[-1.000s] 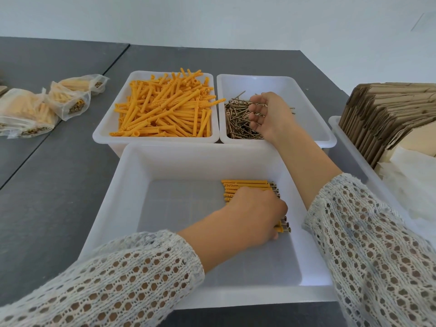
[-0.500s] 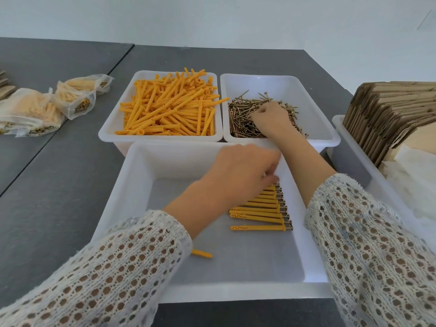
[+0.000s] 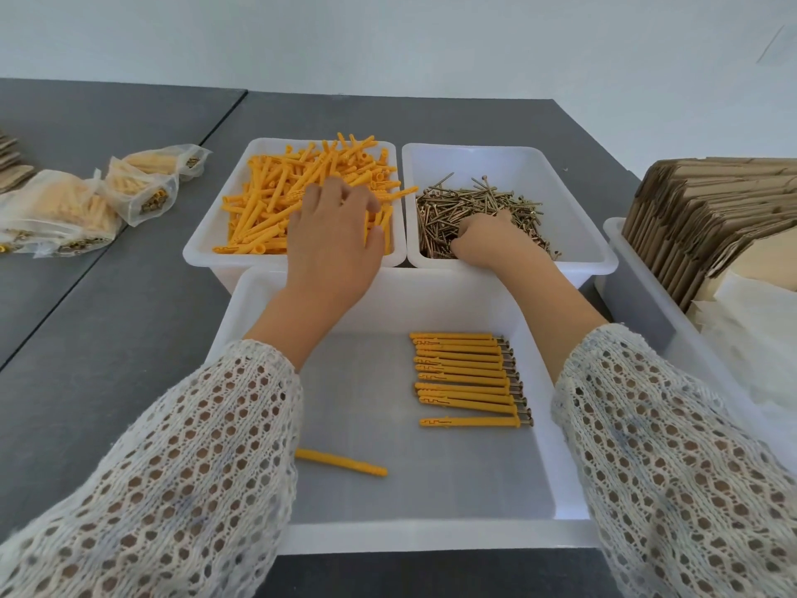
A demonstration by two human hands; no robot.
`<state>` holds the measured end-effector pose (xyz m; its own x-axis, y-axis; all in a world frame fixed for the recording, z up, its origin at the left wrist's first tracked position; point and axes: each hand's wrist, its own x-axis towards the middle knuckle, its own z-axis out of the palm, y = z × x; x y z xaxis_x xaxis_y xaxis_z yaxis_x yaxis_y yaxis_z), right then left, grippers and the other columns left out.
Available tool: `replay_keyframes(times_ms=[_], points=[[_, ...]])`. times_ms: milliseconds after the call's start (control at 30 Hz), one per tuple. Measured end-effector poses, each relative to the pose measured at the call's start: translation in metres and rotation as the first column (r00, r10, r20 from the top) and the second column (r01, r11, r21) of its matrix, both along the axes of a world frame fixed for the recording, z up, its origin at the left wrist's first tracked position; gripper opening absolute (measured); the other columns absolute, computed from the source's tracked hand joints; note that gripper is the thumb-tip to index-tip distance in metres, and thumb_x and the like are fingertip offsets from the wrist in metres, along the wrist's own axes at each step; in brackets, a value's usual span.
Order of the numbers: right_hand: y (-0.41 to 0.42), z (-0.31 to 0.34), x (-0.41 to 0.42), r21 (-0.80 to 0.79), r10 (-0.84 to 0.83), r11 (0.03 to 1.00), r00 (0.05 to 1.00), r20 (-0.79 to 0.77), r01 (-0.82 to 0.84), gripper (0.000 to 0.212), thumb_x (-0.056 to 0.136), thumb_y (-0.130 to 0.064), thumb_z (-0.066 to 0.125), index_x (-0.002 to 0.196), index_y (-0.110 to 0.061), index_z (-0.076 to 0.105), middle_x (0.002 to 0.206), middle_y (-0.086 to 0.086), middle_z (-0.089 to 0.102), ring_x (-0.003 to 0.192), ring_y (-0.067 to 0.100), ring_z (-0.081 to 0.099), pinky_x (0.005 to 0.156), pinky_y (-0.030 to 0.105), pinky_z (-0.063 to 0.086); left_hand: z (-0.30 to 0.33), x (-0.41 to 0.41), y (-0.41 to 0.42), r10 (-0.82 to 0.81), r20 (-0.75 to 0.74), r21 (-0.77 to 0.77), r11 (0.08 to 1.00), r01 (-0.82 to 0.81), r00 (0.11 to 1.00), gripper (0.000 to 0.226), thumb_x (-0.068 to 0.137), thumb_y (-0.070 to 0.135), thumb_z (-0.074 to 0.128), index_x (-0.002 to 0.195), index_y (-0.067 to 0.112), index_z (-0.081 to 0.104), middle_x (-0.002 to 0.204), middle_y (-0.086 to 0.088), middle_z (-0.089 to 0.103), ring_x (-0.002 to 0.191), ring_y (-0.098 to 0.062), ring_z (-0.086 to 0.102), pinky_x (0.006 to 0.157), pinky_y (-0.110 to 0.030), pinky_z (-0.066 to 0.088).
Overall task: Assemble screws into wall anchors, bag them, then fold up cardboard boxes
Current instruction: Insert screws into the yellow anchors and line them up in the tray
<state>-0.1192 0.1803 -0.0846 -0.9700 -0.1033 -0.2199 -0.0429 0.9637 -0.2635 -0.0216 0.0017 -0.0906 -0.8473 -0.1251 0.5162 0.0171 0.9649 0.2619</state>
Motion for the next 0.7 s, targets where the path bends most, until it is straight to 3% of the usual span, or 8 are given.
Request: replay_keyframes(times_ms=[133, 200, 300, 467, 567, 633, 700], points=[[-0.002, -0.001, -0.006, -0.019, 0.062, 0.998, 0.997, 0.049, -0.061, 0.031, 0.094, -0.005, 0.04, 0.117, -0.007, 0.061, 0.15, 0.027, 0.035, 0.147, 0.035, 0.014, 0.118, 0.052, 0.02, -0.003, -0.005, -0.006, 0.022, 0.203, 0.064, 0.997, -0.036, 0.979, 0.026, 0.098, 0.034, 0.046, 0.113, 0.023, 0.064, 0.118, -0.002, 0.062, 0.115, -0.028, 0.051, 0.097, -0.046, 0.037], [-0.003, -0.001, -0.008, 0.001, 0.06, 0.998, 0.997, 0.056, -0.06, 0.031, 0.096, -0.006, 0.041, 0.12, -0.006, 0.06, 0.148, 0.025, 0.039, 0.148, 0.035, 0.013, 0.119, 0.052, 0.018, -0.003, -0.006, -0.007, -0.051, 0.245, 0.095, 0.995, 0.029, 0.968, 0.023, 0.099, 0.035, 0.045, 0.109, 0.025, 0.064, 0.107, 0.004, 0.067, 0.106, -0.025, 0.058, 0.095, -0.044, 0.037], [-0.004, -0.002, -0.009, 0.014, 0.056, 0.998, 0.997, 0.056, -0.057, 0.032, 0.097, -0.008, 0.041, 0.125, -0.007, 0.057, 0.147, 0.023, 0.039, 0.145, 0.036, 0.015, 0.116, 0.051, 0.023, -0.002, -0.006, -0.008, -0.113, 0.274, 0.111, 0.99, 0.086, 0.955, 0.024, 0.1, 0.036, 0.044, 0.117, 0.026, 0.057, 0.109, 0.006, 0.069, 0.105, -0.024, 0.061, 0.093, -0.042, 0.036], [-0.001, -0.001, -0.003, -0.062, 0.055, 0.997, 0.998, -0.01, -0.056, 0.031, 0.095, -0.005, 0.04, 0.119, -0.006, 0.06, 0.132, 0.019, 0.053, 0.137, 0.036, 0.03, 0.111, 0.049, 0.032, -0.002, -0.008, -0.009, -0.137, 0.305, 0.112, 0.988, 0.108, 0.942, 0.024, 0.102, 0.034, 0.04, 0.123, 0.027, 0.051, 0.113, 0.005, 0.069, 0.104, -0.027, 0.062, 0.087, -0.039, 0.029], [0.002, -0.002, 0.002, -0.191, -0.025, 0.982, 0.989, -0.148, -0.004, 0.028, 0.088, -0.001, 0.046, 0.104, -0.005, 0.069, 0.11, 0.014, 0.067, 0.106, 0.031, 0.059, 0.093, 0.045, 0.052, -0.002, -0.006, -0.007, -0.127, 0.266, 0.127, 0.987, 0.095, 0.956, 0.015, 0.101, 0.03, 0.043, 0.111, 0.027, 0.053, 0.107, 0.008, 0.068, 0.097, -0.025, 0.062, 0.082, -0.037, 0.03], [0.005, -0.002, 0.004, -0.239, -0.063, 0.971, 0.98, -0.191, 0.016, 0.029, 0.085, 0.002, 0.047, 0.099, -0.003, 0.072, 0.101, 0.013, 0.07, 0.091, 0.028, 0.064, 0.084, 0.041, 0.056, -0.002, -0.006, -0.004, -0.116, 0.244, 0.13, 0.988, 0.086, 0.963, 0.011, 0.1, 0.028, 0.044, 0.104, 0.026, 0.053, 0.101, 0.007, 0.067, 0.089, -0.024, 0.061, 0.076, -0.035, 0.035], [0.006, -0.002, 0.006, -0.271, -0.083, 0.962, 0.969, -0.232, 0.018, 0.028, 0.084, 0.003, 0.048, 0.097, -0.002, 0.073, 0.101, 0.014, 0.071, 0.088, 0.027, 0.064, 0.081, 0.04, 0.056, -0.003, -0.005, -0.003, -0.116, 0.235, 0.142, 0.986, 0.084, 0.965, 0.009, 0.1, 0.028, 0.045, 0.103, 0.025, 0.053, 0.097, 0.007, 0.066, 0.085, -0.023, 0.061, 0.07, -0.035, 0.04]])
